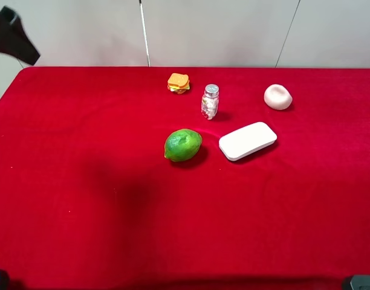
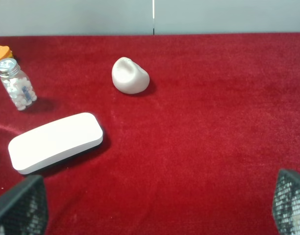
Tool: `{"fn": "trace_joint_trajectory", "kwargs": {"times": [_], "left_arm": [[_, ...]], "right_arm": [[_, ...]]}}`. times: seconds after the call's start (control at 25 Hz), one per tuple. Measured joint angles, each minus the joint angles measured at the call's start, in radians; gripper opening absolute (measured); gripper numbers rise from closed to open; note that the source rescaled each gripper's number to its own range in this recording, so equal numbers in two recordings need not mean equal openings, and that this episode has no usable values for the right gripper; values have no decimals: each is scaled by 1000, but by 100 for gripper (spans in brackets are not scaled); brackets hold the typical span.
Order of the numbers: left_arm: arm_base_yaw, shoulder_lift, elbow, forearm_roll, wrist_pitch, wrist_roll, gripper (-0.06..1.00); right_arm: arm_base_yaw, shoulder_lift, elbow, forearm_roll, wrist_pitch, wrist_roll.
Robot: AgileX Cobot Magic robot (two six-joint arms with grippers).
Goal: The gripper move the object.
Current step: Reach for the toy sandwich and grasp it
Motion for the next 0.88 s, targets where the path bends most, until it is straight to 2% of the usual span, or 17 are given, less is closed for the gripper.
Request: {"fn": "trace_joint_trajectory", "kwargs": {"times": [0.48,0.88], "left_arm": [[-104,345,-376,1,121,60,95],[-208,599,-663,1,203,197,95]], "right_arm": [[0,0,0,0,0,0],[0,0,0,0,0,0]]}}
